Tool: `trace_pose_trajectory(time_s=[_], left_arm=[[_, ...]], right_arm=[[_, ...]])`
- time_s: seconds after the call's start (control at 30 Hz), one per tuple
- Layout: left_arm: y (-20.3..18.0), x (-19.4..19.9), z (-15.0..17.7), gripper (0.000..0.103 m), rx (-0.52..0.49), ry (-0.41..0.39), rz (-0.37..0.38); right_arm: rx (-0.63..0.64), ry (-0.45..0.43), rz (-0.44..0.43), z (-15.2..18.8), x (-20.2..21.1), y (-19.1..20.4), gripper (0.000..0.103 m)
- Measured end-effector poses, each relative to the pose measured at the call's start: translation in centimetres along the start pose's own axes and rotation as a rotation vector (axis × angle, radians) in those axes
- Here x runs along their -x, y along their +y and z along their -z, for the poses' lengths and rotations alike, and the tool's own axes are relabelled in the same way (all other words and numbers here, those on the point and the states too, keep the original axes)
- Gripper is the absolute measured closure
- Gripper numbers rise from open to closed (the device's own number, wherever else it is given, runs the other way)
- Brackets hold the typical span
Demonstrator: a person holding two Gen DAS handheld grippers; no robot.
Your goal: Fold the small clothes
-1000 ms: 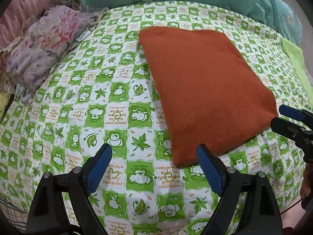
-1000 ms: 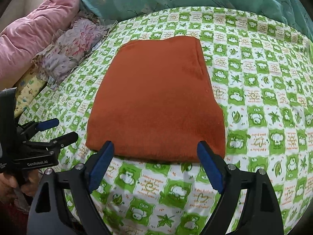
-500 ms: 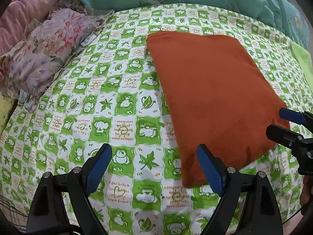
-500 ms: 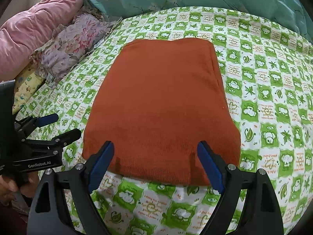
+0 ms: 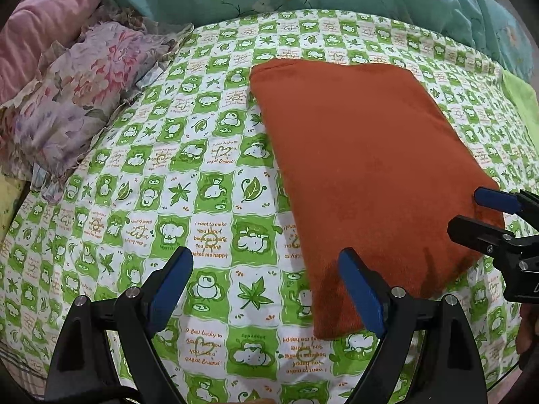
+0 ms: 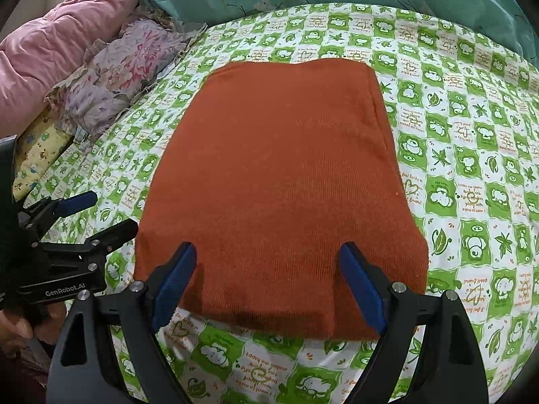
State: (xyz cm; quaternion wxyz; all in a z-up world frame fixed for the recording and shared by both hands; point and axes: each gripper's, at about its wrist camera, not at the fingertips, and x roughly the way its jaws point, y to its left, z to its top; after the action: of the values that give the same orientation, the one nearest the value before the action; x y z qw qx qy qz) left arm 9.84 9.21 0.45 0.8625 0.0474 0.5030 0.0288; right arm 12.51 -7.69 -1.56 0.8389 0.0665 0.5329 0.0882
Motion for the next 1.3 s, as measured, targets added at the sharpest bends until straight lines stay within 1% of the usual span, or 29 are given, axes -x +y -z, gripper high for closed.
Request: trace_pose_trajectory(time_s=[0.37, 1.3], left_arm=[[-0.28, -0.52, -0.70, 0.014, -0.013, 0.001, -0.004], [-0.40, -0.68, -0.64, 0.014, -0.013, 0.008, 0.003]], right_arm=[[-0.002, -0.006, -0.009, -0.62, 0.02, -0.17, 0.016], [-0.007, -0.004, -0.012, -0.77, 0.08, -0.36, 0.016]])
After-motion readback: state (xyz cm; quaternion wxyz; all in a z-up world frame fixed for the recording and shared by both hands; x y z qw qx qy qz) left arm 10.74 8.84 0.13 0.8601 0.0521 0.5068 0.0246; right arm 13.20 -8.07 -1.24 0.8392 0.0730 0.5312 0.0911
